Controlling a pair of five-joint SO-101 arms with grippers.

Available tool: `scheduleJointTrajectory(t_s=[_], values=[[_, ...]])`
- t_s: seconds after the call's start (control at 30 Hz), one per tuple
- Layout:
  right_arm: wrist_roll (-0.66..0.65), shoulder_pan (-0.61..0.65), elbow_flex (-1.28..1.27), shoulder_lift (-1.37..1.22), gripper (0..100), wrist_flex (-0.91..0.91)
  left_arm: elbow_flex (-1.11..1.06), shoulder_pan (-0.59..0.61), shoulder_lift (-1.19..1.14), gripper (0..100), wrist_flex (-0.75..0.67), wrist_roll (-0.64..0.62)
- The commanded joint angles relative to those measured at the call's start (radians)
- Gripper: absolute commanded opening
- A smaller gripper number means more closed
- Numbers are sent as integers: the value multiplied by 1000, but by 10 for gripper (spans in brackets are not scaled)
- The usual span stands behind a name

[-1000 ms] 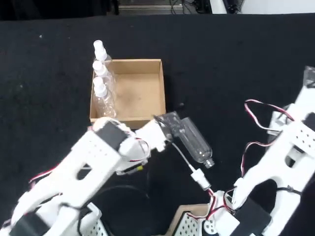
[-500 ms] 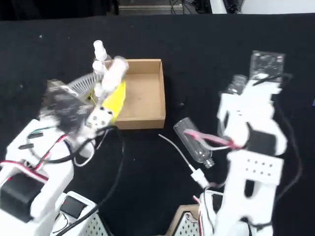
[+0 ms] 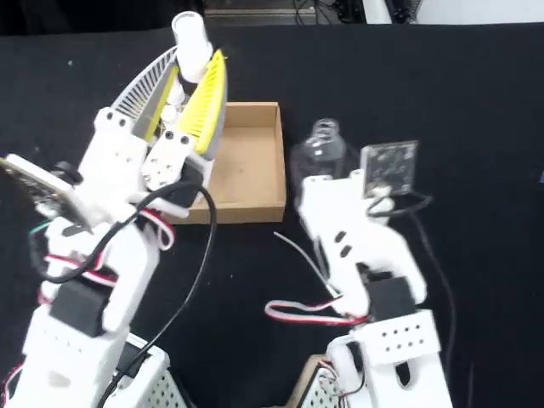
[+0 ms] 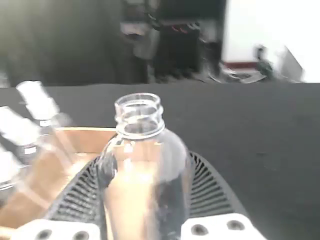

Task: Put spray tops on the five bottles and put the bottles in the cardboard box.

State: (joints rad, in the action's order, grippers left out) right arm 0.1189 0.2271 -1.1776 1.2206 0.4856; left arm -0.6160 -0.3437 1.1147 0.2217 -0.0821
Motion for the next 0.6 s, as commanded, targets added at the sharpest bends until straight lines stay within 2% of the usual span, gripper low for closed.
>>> scheduleJointTrajectory(t_s=[0.0, 0.1, 0.33, 0.57], values=[[11, 94, -56, 62, 21, -92, -77, 10, 17, 34, -232, -9], [11, 127, -117, 90, 21, -95, -108, -12, 14, 34, -279, -9], [9, 132, -217, 226, 21, -94, -177, -251, 6, 34, -284, -9], [8, 133, -323, 406, 21, -89, -185, -286, 6, 30, -287, -18]])
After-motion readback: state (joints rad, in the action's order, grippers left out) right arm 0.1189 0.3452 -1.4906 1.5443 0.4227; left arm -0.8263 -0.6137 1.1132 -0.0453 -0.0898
